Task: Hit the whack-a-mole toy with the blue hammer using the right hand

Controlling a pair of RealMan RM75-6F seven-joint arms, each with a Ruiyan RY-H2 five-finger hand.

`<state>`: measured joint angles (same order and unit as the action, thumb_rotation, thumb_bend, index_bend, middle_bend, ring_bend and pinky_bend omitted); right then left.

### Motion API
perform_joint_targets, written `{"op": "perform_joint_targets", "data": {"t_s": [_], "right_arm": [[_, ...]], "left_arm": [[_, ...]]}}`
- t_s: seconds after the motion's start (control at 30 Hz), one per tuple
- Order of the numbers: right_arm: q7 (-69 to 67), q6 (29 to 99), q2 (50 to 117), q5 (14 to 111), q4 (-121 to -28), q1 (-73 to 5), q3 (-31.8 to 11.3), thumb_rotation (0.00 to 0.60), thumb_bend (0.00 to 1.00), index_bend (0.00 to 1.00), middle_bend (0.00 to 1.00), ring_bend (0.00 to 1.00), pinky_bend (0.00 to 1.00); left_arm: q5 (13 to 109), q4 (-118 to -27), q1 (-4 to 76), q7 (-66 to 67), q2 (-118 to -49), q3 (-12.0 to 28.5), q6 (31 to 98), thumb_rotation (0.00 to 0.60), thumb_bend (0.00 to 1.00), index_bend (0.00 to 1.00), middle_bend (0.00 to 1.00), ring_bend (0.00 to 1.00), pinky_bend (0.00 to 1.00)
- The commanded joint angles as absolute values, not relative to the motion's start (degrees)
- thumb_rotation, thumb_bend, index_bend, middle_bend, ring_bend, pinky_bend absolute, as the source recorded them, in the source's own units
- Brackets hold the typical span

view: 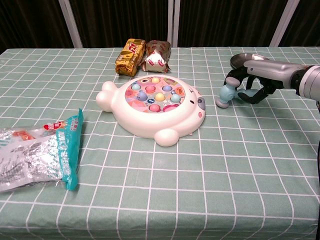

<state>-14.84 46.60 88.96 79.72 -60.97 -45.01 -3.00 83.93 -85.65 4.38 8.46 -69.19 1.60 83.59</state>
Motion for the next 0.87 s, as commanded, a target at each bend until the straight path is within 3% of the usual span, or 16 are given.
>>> {"op": "perform_joint_targets", "data": {"t_s": [0.03,0.13,0.23,0.3,0.43,0.5,0.67,0.87], "right_arm": [[-14.4,47.0,88.4,79.6,-61.7,-44.7,-3.4,0.600,0.48,0.27,0.36,0.20,0.28],[-13.6,48.1,87.0,79.5,-63.7,-43.9,-3.7,0.600,0.48,0.20,0.30,0.13,0.21],[-11.2,51.3,83.2,78.6,-68.5,-41.2,-3.7,0.600,0.46,0.05,0.18,0.02,0.11],[-8.3,55.9,79.3,77.9,-73.4,-37.8,-3.4,0.600,0.39,0.00,0.12,0.00,0.06],[-1.9,68.5,71.9,76.1,-83.9,-28.9,-2.6,0.600,0.17,0.00,0.10,0.00,0.04],[-1.1,73.1,69.3,76.1,-87.4,-25.1,-1.7,0.600,0.12,0.00,0.10,0.00,0.04],[-3.8,83.8,65.0,79.7,-92.2,-16.4,1.2,0.600,0.15,0.00,0.12,0.00,0.04],[-3.5,90.2,63.8,83.2,-93.4,-10.9,2.5,0.600,0.15,0.00,0.13,0.00,0.04]], "left_arm": [[84.0,-85.6,4.4,8.4,-69.2,1.7,83.7,0.600,0.04,0.12,0.13,0.00,0.04],[84.0,-85.6,4.5,8.5,-69.2,1.7,83.6,0.600,0.04,0.12,0.13,0.00,0.04],[83.7,-85.3,4.9,8.4,-69.4,2.0,83.0,0.600,0.04,0.12,0.13,0.00,0.04],[83.2,-85.1,5.2,8.2,-69.9,2.4,82.8,0.600,0.04,0.12,0.13,0.00,0.04],[83.2,-84.2,5.7,8.1,-71.3,3.2,83.2,0.600,0.04,0.11,0.13,0.00,0.04],[83.3,-83.8,5.9,8.2,-71.7,3.4,83.4,0.600,0.04,0.11,0.13,0.00,0.04],[83.3,-83.9,6.0,8.9,-72.6,3.8,84.3,0.600,0.04,0.11,0.13,0.00,0.04],[84.3,-84.2,6.1,10.1,-73.3,4.1,85.8,0.600,0.04,0.11,0.13,0.00,0.04]]}}
